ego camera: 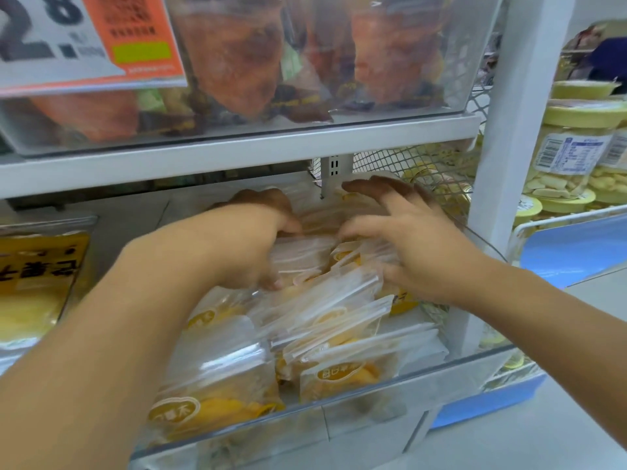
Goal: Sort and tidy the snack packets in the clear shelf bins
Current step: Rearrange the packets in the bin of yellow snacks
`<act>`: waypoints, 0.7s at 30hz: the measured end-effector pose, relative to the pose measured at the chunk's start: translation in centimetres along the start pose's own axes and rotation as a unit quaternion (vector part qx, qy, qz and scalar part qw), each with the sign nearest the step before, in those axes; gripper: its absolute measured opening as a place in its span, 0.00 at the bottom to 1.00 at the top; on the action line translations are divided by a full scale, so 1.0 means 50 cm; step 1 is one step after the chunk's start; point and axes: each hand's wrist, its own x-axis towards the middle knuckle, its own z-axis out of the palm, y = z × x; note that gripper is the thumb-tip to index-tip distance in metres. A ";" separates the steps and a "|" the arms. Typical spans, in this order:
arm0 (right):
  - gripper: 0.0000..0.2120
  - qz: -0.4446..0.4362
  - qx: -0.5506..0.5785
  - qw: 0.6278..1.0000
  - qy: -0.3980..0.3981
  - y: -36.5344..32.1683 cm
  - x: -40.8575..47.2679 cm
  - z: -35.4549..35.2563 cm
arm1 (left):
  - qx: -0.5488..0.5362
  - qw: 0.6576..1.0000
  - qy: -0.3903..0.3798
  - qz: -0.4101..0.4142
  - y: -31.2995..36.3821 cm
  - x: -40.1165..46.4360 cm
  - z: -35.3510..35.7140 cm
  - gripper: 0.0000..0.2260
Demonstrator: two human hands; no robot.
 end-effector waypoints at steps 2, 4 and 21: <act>0.18 0.047 -0.002 0.999 -0.014 -0.015 0.002 0.000 | 0.009 0.999 0.035 0.019 0.000 0.012 0.013 0.29; 0.15 0.086 -0.009 0.996 -0.012 -0.018 0.006 -0.005 | -0.008 0.998 0.061 0.025 -0.005 0.020 0.025 0.27; 0.79 0.025 -0.106 0.983 -0.148 0.033 0.009 -0.012 | -0.137 0.986 0.062 0.071 0.058 -0.056 -0.018 0.33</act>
